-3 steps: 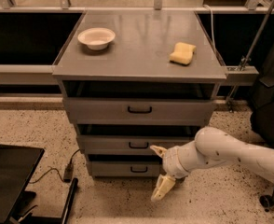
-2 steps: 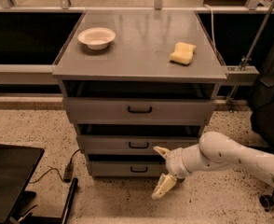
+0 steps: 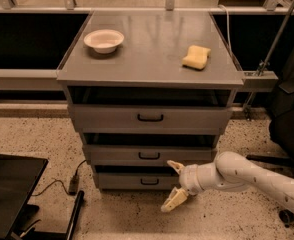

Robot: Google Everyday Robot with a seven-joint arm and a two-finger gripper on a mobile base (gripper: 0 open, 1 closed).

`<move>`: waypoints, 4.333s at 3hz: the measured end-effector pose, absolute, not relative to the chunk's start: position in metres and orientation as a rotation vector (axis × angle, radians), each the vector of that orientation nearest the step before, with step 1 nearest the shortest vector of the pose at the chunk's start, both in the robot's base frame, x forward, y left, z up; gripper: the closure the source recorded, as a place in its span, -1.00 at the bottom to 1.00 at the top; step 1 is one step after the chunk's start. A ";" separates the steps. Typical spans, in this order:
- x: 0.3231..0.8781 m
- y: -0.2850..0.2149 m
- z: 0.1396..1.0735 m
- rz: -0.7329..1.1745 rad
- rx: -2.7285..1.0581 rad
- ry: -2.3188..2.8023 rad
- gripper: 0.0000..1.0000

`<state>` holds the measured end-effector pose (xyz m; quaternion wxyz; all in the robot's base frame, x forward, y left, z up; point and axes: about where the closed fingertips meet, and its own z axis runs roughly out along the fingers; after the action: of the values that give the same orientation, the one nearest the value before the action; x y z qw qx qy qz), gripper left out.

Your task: Open middle drawer

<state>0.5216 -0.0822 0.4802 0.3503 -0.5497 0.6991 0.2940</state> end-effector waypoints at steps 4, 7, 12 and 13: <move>0.586 -0.084 0.459 0.476 -1.423 1.970 -1.00; 0.631 -0.100 0.461 0.300 -1.146 2.039 -1.00; 0.658 -0.071 0.430 0.201 -1.426 1.923 -1.00; 0.658 -0.071 0.430 0.201 -1.426 1.923 -1.00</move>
Offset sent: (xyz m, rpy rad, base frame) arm 0.1034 -0.0159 -0.0163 -0.4069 -0.1281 -0.1998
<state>0.6581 -0.0705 0.4297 0.3612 -0.5535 0.7464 0.0781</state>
